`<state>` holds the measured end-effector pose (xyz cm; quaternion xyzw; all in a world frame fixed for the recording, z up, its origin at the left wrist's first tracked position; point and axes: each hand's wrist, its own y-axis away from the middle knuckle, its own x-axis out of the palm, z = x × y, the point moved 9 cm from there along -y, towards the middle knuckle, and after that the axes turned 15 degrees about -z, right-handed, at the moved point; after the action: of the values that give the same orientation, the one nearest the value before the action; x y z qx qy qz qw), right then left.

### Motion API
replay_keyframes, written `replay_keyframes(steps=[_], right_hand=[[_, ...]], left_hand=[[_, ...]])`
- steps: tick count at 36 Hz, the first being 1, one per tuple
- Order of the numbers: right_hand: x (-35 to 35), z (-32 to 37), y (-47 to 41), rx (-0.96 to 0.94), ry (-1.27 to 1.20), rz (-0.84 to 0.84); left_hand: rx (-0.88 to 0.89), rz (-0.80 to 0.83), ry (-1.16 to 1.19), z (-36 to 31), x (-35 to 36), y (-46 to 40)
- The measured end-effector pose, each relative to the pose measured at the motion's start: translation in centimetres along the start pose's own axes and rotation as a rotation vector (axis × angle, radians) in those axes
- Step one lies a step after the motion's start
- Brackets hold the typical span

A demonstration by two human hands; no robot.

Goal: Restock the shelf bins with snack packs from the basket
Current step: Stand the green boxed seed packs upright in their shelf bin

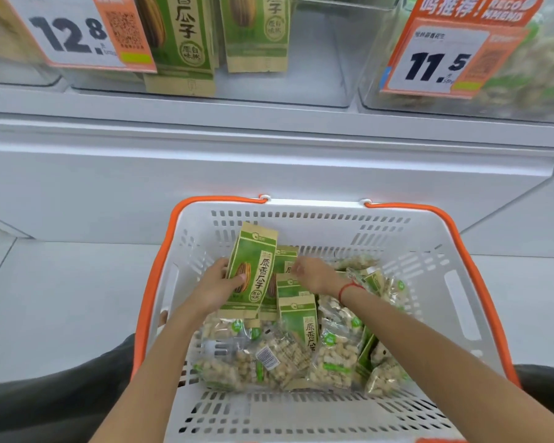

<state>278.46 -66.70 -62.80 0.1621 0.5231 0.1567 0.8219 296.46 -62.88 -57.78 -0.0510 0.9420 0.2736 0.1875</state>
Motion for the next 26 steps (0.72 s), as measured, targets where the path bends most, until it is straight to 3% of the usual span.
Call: replay_keyframes(steps=[3, 5, 11, 20, 26], right_hand=[[3.1, -0.5, 2.4, -0.118, 0.323, 0.245], [3.5, -0.4, 3.3, -0.214, 0.444, 0.264], [0.2, 0.2, 4.4, -0.282, 0.119, 0.316], [-12.3, 1.8, 6.3, -0.228, -0.189, 0.116], [-19.2, 4.8, 7.0, -0.242, -0.441, -0.149]], left_hand=[[-0.028, -0.013, 0.006, 0.5, -0.4, -0.1], [-0.046, 0.002, 0.025, 0.7, -0.4, 0.0], [0.025, 0.054, 0.049, -0.8, 0.0, 0.7], [0.073, 0.028, 0.095, -3.9, 0.0, 1.0], [0.145, 0.081, 0.181, -8.6, 1.4, 3.1]])
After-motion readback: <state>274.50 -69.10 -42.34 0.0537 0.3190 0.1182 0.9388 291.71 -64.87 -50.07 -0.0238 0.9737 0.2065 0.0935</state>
